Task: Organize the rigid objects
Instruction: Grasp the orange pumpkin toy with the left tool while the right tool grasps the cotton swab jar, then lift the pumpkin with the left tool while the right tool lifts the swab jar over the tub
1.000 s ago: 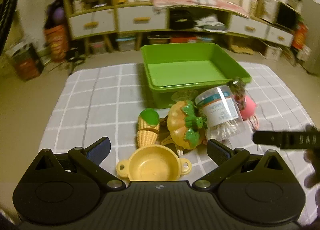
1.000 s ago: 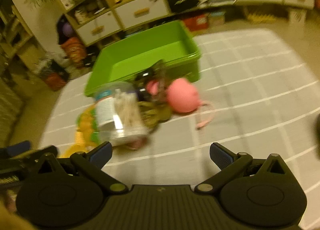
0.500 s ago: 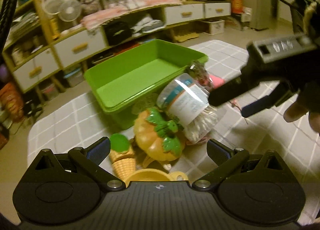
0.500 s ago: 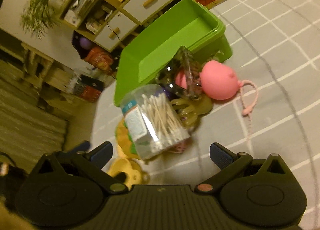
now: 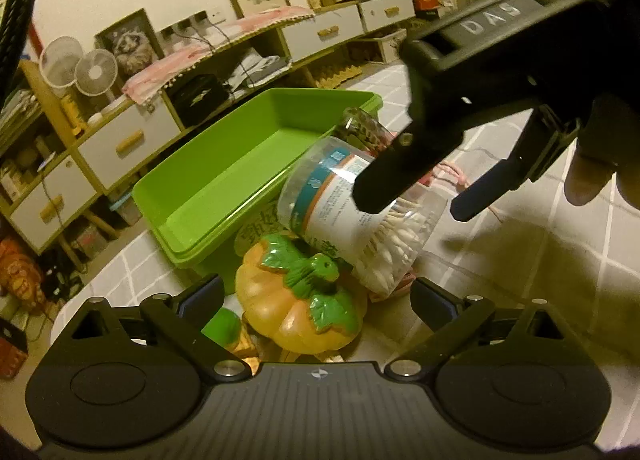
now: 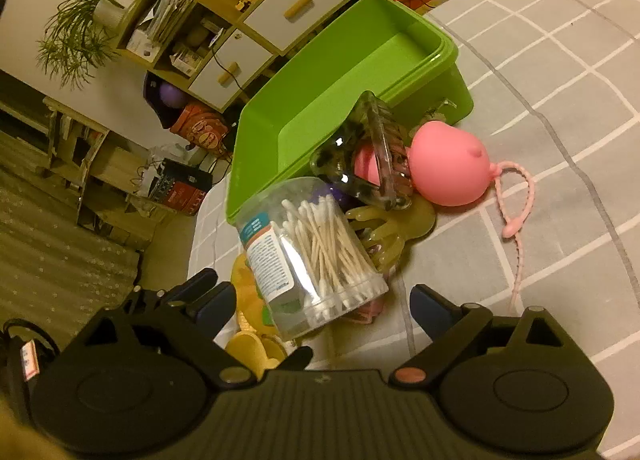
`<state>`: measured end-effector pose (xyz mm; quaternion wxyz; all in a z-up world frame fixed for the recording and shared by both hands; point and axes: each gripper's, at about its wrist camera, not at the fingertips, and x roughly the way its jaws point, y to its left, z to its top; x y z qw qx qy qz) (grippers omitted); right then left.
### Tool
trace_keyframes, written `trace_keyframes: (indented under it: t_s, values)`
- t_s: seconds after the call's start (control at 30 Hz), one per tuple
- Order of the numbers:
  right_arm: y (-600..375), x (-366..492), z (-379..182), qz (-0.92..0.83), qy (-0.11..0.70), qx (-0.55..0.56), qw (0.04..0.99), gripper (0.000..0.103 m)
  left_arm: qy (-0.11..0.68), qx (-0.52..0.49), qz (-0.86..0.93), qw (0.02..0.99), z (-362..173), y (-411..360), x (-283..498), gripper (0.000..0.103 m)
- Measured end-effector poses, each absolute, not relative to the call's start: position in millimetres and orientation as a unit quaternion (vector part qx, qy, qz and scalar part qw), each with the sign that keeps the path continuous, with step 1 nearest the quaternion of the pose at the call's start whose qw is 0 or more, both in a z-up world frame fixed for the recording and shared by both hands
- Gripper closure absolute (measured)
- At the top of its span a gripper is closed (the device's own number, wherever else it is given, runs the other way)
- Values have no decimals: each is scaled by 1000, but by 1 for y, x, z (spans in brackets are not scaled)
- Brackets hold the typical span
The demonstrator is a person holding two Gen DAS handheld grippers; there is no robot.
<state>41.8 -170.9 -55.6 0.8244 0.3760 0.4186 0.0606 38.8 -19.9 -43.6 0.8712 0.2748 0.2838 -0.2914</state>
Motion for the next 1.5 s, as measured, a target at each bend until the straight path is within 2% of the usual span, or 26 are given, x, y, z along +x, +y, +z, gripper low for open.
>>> trace_keyframes:
  t_s: [0.33, 0.47, 0.7, 0.77, 1.0, 1.07, 1.1, 1.23, 1.37, 1.43, 1.5]
  values:
    - [-169, 47, -65, 52, 425, 384, 818, 41, 282, 307, -284, 864, -56, -25, 38, 5]
    - [-167, 47, -64, 53, 427, 376, 821, 41, 285, 313, -276, 863, -58, -24, 41, 8]
    - [-165, 47, -62, 61, 424, 377, 821, 60, 281, 329, -272, 859, -60, -26, 41, 14]
    - [-163, 46, -61, 64, 424, 375, 822, 61, 279, 332, -270, 859, -60, -26, 40, 20]
    - [-166, 41, -61, 66, 426, 385, 816, 63, 279, 328, -269, 861, -58, -25, 37, 24]
    - [-169, 39, -60, 75, 424, 400, 809, 84, 284, 321, -267, 863, -56, -23, 37, 27]
    - [-170, 39, -60, 83, 424, 413, 802, 88, 287, 313, -266, 865, -54, -21, 38, 28]
    - [-172, 38, -53, 75, 417, 392, 816, 89, 296, 304, -263, 866, -53, -16, 39, 28]
    - [-171, 40, -57, 80, 427, 397, 809, 84, 295, 318, -260, 863, -55, -21, 35, 21]
    - [-167, 42, -58, 83, 431, 393, 808, 70, 293, 326, -260, 860, -58, -23, 31, 16]
    - [-164, 44, -59, 83, 430, 386, 812, 62, 290, 341, -257, 857, -62, -25, 30, 15]
